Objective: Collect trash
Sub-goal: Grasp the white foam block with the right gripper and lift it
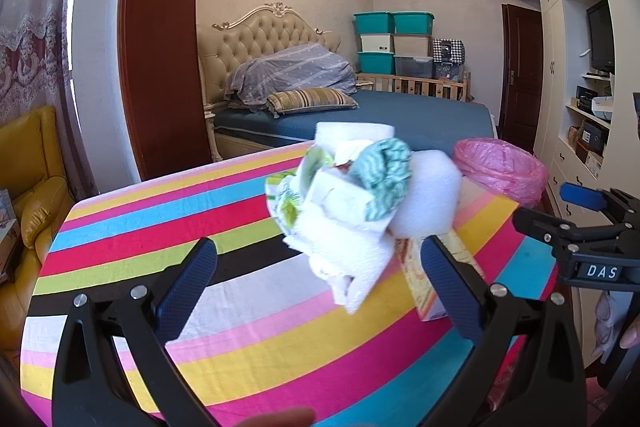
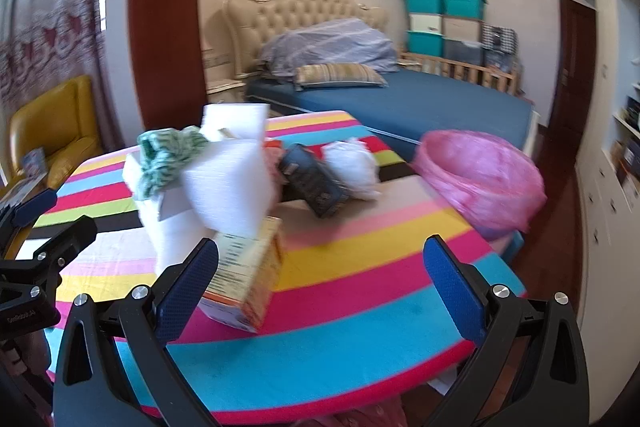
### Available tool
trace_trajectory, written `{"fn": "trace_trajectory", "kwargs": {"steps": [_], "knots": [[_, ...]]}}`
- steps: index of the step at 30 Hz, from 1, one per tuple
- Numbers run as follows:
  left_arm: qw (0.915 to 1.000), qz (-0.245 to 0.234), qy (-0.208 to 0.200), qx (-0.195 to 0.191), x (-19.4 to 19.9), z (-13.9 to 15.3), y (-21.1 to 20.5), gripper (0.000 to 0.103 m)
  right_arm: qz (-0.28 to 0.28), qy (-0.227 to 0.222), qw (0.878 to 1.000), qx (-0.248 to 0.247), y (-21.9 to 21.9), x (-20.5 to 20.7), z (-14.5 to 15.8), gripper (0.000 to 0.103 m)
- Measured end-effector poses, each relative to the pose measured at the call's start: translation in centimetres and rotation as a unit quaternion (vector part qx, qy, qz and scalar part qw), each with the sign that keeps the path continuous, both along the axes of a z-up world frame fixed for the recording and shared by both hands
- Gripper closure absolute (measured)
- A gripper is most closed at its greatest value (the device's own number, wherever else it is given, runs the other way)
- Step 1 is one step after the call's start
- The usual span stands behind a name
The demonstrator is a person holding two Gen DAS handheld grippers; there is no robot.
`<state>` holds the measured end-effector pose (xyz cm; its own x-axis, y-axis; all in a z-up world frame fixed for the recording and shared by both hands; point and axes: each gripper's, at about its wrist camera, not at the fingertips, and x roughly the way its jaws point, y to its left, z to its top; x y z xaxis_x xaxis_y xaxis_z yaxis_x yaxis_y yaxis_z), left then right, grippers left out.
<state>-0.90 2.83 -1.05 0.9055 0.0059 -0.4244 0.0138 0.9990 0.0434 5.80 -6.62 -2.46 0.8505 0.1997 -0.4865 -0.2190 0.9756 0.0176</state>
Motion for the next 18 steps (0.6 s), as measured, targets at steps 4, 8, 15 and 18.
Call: {"fn": "trace_trajectory", "kwargs": {"steps": [4, 8, 15, 18], "knots": [[0.9996, 0.013, 0.019, -0.014, 0.6, -0.8, 1.6, 0.004, 0.028, 0.007, 1.0, 0.002, 1.6, 1.7, -0.5, 0.007], [0.9994, 0.028, 0.016, -0.016, 0.6, -1.1, 2.6, 0.004, 0.05, 0.013, 0.999, 0.004, 2.8, 3.7, -1.0, 0.007], [0.999, 0.043, 0.004, -0.004, 0.6, -1.2, 3.8, 0.004, 0.088, 0.027, 0.996, 0.005, 4.6, 6.7, -1.4, 0.01], [0.9996, 0.024, 0.01, -0.007, 0.7, -0.9, 3.6, 0.004, 0.102, 0.032, 0.994, 0.003, 5.3, 7.9, -1.6, 0.013]]}}
